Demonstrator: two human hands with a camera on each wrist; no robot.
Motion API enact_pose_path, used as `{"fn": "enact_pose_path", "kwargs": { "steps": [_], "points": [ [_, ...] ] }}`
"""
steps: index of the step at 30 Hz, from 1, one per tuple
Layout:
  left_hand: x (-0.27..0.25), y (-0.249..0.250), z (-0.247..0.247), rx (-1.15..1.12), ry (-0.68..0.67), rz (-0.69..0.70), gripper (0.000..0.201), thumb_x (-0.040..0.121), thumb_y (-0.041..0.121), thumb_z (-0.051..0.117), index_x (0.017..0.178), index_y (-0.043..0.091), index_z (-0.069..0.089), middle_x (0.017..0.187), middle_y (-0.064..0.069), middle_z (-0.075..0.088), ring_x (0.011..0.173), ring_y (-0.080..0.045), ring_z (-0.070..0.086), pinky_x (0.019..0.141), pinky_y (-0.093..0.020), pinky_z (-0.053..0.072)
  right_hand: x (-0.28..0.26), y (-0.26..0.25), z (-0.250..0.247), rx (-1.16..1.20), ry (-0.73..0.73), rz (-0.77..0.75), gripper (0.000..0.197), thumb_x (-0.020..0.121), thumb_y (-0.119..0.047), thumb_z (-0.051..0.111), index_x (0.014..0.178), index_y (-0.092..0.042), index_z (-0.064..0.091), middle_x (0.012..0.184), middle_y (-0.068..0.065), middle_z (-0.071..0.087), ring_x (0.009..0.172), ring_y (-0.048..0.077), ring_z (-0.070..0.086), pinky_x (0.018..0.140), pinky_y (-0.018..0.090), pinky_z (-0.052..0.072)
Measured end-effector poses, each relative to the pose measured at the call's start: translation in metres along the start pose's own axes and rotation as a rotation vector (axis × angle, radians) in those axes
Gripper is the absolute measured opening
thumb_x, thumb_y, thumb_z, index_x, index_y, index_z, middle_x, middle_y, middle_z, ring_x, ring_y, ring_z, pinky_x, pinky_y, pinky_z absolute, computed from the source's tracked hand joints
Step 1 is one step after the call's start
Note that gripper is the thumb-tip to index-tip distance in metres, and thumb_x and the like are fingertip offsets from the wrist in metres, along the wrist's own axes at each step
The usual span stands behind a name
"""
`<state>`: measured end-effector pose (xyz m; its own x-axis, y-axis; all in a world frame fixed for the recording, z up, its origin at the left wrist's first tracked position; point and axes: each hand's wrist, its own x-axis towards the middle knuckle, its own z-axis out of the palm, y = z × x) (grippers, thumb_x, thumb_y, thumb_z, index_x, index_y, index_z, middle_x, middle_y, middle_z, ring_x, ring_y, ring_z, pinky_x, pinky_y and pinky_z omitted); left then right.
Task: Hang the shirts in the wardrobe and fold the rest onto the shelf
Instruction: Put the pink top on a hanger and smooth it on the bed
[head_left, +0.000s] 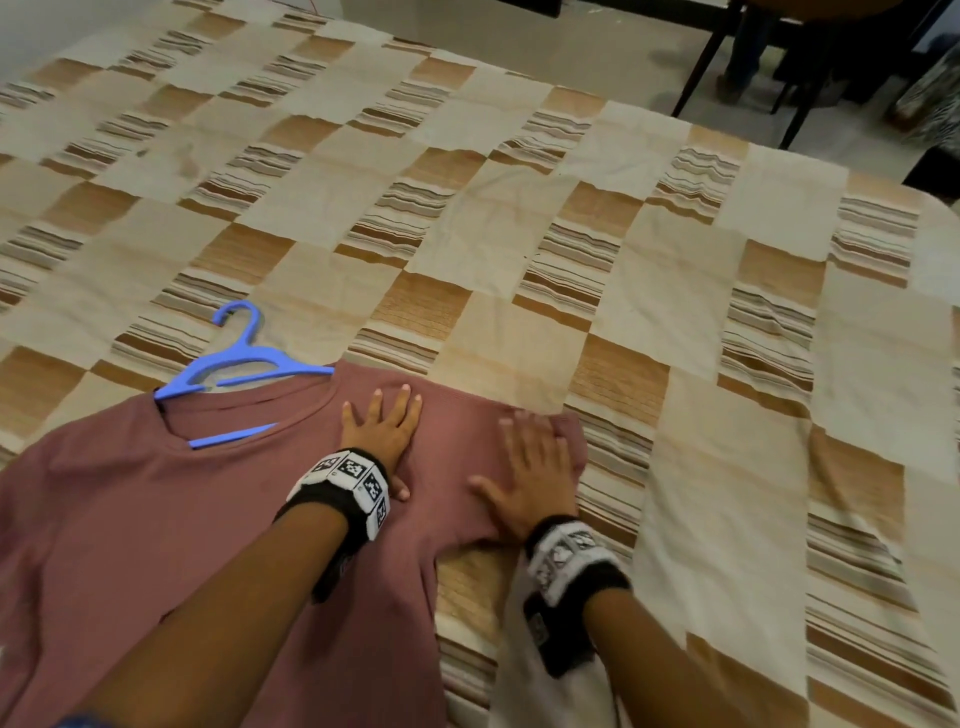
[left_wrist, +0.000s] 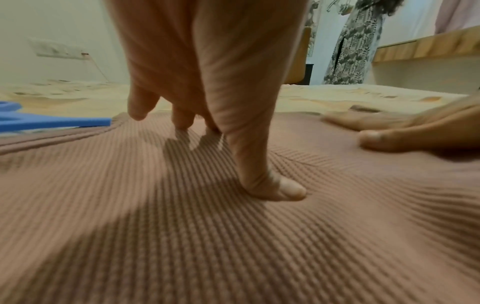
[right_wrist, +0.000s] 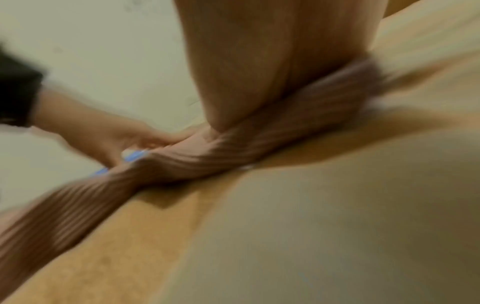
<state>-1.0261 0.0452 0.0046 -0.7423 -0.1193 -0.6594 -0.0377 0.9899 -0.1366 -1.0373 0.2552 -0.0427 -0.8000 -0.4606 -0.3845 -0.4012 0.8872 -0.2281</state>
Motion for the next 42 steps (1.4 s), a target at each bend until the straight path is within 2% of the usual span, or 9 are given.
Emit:
{"fn": "enact_pose_path", "kwargs": {
  "steps": [4, 11, 17, 21, 25, 29, 34, 37, 42],
  "points": [
    [0.005, 0.000, 0.003, -0.073, -0.009, 0.007, 0.132, 0.066, 0.043, 0.080, 0.146, 0.018, -0.022, 0.155, -0.002, -0.025, 0.143, -0.037, -0.013, 0.111, -0.062, 0.008, -0.025, 0.046, -0.011, -0.044, 0.002, 0.210, 0.104, 0.057, -0.079, -0.031, 0.144, -0.024, -0.025, 0.152, -0.001, -0.028, 0.143, 0.026, -0.018, 0.113, 0.056, -0.003],
    [0.009, 0.002, 0.012, -0.159, 0.023, 0.004, 0.131, 0.067, 0.036, 0.081, 0.146, 0.020, -0.022, 0.154, 0.002, -0.028, 0.142, -0.037, -0.017, 0.110, -0.063, 0.008, -0.005, 0.018, -0.037, 0.046, 0.398, 0.135, 0.058, 0.093, -0.042, 0.038, 0.137, -0.004, 0.042, 0.142, 0.021, 0.043, 0.129, 0.038, 0.043, 0.102, 0.053, 0.037],
    [0.005, 0.006, 0.017, -0.177, 0.063, -0.024, 0.129, 0.068, 0.037, 0.080, 0.146, 0.021, -0.023, 0.154, 0.002, -0.026, 0.142, -0.035, -0.016, 0.109, -0.064, 0.011, -0.059, 0.016, 0.025, -0.107, 0.032, -0.249, 0.074, 0.096, -0.061, 0.015, 0.150, -0.010, 0.013, 0.153, 0.007, 0.022, 0.145, 0.023, 0.017, 0.113, 0.042, 0.025],
    [-0.028, 0.021, 0.035, -0.316, 0.124, -0.103, 0.105, 0.085, 0.038, 0.063, 0.146, 0.021, -0.021, 0.156, 0.001, -0.021, 0.144, -0.033, -0.011, 0.108, -0.066, 0.011, -0.061, 0.029, 0.032, -0.129, -0.008, -0.188, 0.079, 0.093, -0.067, 0.014, 0.151, -0.013, 0.006, 0.157, 0.005, 0.017, 0.146, 0.017, -0.003, 0.113, 0.038, 0.008],
    [-0.096, 0.007, 0.097, -0.441, 0.178, -0.143, 0.091, 0.088, 0.053, 0.046, 0.149, 0.014, -0.008, 0.156, 0.002, -0.016, 0.145, -0.033, -0.003, 0.104, -0.070, 0.010, -0.060, 0.012, 0.016, -0.183, -0.035, -0.028, 0.089, 0.086, -0.073, -0.002, 0.150, -0.014, 0.016, 0.156, 0.000, 0.004, 0.145, 0.023, 0.017, 0.109, 0.053, 0.027],
    [-0.167, -0.040, 0.158, -0.375, 0.258, -0.217, 0.098, 0.075, 0.063, 0.058, 0.146, 0.008, 0.020, 0.149, -0.003, -0.001, 0.141, -0.032, 0.019, 0.093, -0.075, 0.029, -0.071, -0.058, -0.015, -0.117, -0.097, 0.279, 0.085, 0.091, -0.064, 0.006, 0.149, -0.003, 0.009, 0.156, 0.021, 0.010, 0.144, 0.036, 0.013, 0.113, 0.058, 0.012],
    [-0.217, -0.080, 0.229, -0.405, 0.163, -0.246, 0.096, 0.050, 0.073, 0.063, 0.127, 0.017, 0.051, 0.132, -0.002, 0.055, 0.121, -0.029, 0.050, 0.063, -0.061, 0.051, -0.075, -0.183, 0.027, -0.090, -0.058, -0.161, 0.085, 0.092, -0.062, 0.000, 0.125, -0.004, 0.051, 0.116, 0.030, 0.061, 0.107, 0.045, 0.060, 0.096, 0.059, 0.019],
    [-0.237, -0.101, 0.227, -0.440, 0.240, -0.136, 0.070, 0.080, 0.054, 0.061, 0.138, 0.021, 0.042, 0.142, 0.002, 0.044, 0.133, -0.022, 0.041, 0.094, -0.048, 0.044, -0.072, -0.262, 0.053, -0.093, -0.166, -0.329, 0.073, 0.092, -0.062, 0.004, 0.123, -0.010, 0.045, 0.112, 0.023, 0.065, 0.102, 0.038, 0.065, 0.093, 0.060, 0.035],
    [-0.244, -0.199, 0.240, -0.855, 0.701, -0.552, 0.039, 0.084, 0.035, 0.037, 0.103, 0.013, 0.062, 0.094, -0.012, 0.066, 0.083, -0.032, 0.064, 0.069, -0.038, 0.054, -0.043, -0.351, 0.048, -0.108, -0.133, -0.368, 0.075, 0.094, -0.042, 0.046, 0.149, -0.005, 0.012, 0.155, 0.021, 0.013, 0.143, 0.034, 0.017, 0.114, 0.047, 0.017]
  ]
}}
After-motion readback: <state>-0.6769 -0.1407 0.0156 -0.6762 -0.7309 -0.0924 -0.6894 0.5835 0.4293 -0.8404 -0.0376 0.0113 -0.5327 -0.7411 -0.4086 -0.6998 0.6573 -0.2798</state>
